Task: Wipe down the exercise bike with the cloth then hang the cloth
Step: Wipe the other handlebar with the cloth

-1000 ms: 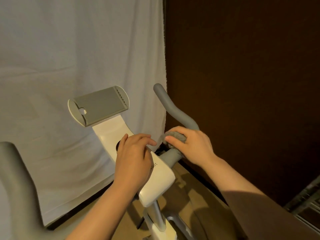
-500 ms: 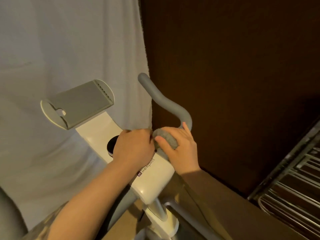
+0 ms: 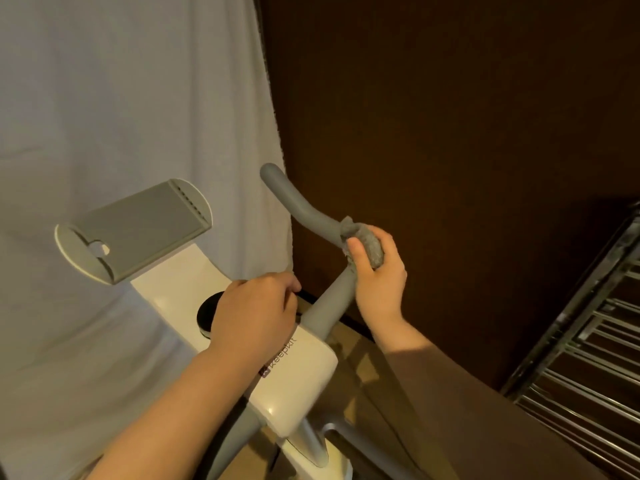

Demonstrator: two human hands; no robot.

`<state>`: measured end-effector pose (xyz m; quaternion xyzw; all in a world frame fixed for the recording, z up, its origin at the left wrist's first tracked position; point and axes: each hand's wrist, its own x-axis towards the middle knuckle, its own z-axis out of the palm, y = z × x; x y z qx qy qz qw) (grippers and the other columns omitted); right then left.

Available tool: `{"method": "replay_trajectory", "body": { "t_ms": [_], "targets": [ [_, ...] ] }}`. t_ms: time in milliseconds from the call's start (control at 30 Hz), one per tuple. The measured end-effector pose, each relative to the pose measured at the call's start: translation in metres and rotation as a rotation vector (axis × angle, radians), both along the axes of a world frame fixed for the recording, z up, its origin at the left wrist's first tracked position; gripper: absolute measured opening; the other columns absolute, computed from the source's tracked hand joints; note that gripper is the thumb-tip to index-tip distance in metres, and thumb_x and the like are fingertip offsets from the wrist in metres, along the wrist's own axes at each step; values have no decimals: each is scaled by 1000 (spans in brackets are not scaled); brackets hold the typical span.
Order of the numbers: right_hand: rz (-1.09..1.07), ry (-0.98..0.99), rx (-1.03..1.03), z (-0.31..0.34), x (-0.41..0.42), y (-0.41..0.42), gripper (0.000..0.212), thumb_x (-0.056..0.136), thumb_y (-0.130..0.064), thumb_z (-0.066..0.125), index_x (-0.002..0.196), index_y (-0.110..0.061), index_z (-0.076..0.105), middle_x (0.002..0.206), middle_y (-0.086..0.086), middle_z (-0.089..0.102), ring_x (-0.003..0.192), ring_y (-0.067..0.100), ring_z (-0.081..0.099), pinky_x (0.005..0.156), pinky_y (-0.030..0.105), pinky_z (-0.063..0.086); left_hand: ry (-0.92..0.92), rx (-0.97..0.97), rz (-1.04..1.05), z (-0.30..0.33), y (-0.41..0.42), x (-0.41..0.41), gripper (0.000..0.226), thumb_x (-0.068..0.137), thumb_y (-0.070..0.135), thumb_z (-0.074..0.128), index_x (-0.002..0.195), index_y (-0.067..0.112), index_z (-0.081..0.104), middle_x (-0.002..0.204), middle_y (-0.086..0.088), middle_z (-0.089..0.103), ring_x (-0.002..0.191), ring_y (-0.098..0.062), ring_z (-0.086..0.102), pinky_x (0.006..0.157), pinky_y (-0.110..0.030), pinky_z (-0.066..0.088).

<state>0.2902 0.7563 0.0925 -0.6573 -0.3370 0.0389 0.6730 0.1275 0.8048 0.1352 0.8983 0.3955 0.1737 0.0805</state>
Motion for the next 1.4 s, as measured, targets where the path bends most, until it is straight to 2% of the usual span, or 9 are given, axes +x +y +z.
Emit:
{"method": "replay_trajectory", "body": {
  "t_ms": [100,200,367,667,933,1033,1167,1300,1400],
  "targets": [
    [-71,184,89,0,-36,-5,35,96,-24,57,131,-25,52,116,-11,60,103,-10,58,80,5,45,-16,-92,-59,3,6,11,23,98,33,45,115,36,62,100,13,67,78,-7,60,73,-31,55],
    [-99,287,99,-4,-46,-7,41,97,-25,55,136,-29,43,118,-14,56,105,-9,56,79,3,44,-31,-167,-139,4,5,25,23,99,38,43,113,35,61,103,14,65,84,-9,60,73,-33,53],
    [-206,544,-9,7,7,26,37,100,-30,49,134,-17,45,109,-1,59,109,21,61,84,27,48,-63,-217,-214,-4,8,27,22,98,40,46,114,36,62,102,15,64,83,-4,57,75,-33,52],
    [-142,454,-248,12,19,31,40,99,-41,47,135,-23,45,117,2,61,111,23,59,96,40,48,-86,-155,-308,-8,12,30,23,98,37,48,117,37,61,103,20,59,88,0,53,74,-23,47],
    [-22,579,-172,6,10,26,49,89,-49,59,129,-25,46,113,7,64,99,27,66,88,50,54,-87,-121,-301,-7,11,31,23,99,34,46,117,39,61,104,20,59,89,0,52,73,-23,45],
    [19,742,-87,6,8,23,42,92,-42,60,127,-24,43,112,10,64,85,23,69,77,41,59,-93,-120,-298,-8,11,29,23,98,35,47,116,38,61,102,19,60,88,-1,53,73,-25,46],
    [-1,813,-151,-6,-3,12,60,93,-44,58,140,-24,27,122,8,56,107,25,59,98,46,49,-97,-104,-307,-9,12,30,23,98,33,48,115,38,61,103,20,60,90,-1,54,75,-26,48],
    [83,984,-12,4,11,22,55,90,-42,63,134,-22,36,110,16,66,80,23,67,82,46,57,-91,-112,-301,-10,11,29,24,98,34,48,118,38,61,100,22,56,86,0,49,70,-21,41],
    [33,890,-131,-5,-6,11,62,91,-44,61,140,-28,25,116,9,57,98,24,62,93,46,52,-90,-123,-309,-10,11,28,24,98,33,47,117,38,61,102,21,58,86,-1,51,71,-22,45]
  ]
}}
